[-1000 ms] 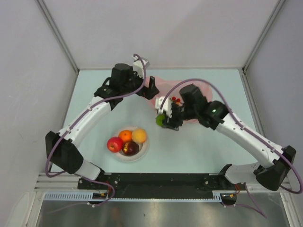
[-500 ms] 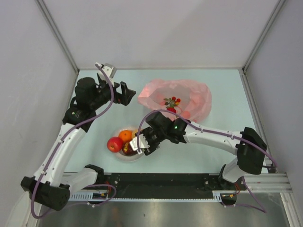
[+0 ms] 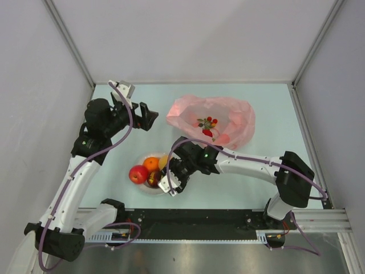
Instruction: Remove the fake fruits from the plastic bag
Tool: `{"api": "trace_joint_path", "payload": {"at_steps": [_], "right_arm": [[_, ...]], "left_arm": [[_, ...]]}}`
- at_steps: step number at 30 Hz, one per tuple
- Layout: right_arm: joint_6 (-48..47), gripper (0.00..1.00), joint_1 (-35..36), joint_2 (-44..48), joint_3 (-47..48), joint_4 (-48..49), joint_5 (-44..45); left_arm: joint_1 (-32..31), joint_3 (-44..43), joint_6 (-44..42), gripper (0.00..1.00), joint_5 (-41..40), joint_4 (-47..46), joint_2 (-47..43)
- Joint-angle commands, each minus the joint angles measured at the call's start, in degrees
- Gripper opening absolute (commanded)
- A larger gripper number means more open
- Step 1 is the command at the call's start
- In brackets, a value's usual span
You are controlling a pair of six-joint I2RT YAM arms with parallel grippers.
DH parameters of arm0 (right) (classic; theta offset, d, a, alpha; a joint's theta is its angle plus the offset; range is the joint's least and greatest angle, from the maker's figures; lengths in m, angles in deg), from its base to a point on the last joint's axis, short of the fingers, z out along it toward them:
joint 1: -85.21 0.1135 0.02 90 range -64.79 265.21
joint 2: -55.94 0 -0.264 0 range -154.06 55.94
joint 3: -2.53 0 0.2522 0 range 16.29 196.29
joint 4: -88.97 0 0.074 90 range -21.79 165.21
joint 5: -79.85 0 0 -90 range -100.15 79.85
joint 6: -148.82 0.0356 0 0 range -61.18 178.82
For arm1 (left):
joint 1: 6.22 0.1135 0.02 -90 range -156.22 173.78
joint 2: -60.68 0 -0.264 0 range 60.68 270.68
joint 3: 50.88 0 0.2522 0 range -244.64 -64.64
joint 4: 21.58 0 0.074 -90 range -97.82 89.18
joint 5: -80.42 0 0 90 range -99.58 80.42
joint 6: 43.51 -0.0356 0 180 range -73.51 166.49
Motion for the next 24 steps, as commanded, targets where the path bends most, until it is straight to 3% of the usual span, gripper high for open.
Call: {"api": "trace_joint_path", "payload": {"at_steps": [1,10,24], "right_arm": [[-5.0,0.41,0.5,-1.7,0.0,0.0,-2.4],[-10.7,0.44,0.5,-4.1,-1.3,-1.5,-2.9],[-13.7,0.52,0.8,-3.7,-5.0,4.6,-2.1]], "left_arm": [[0.6,1.1,-0.2,1.0,1.2,-0.9,-2.1],[1.1,2.4,0.2,1.0,2.5,-1.1,-2.7],[3.0,2.7,1.9,1.0,5.2,-1.8,-2.5]]}}
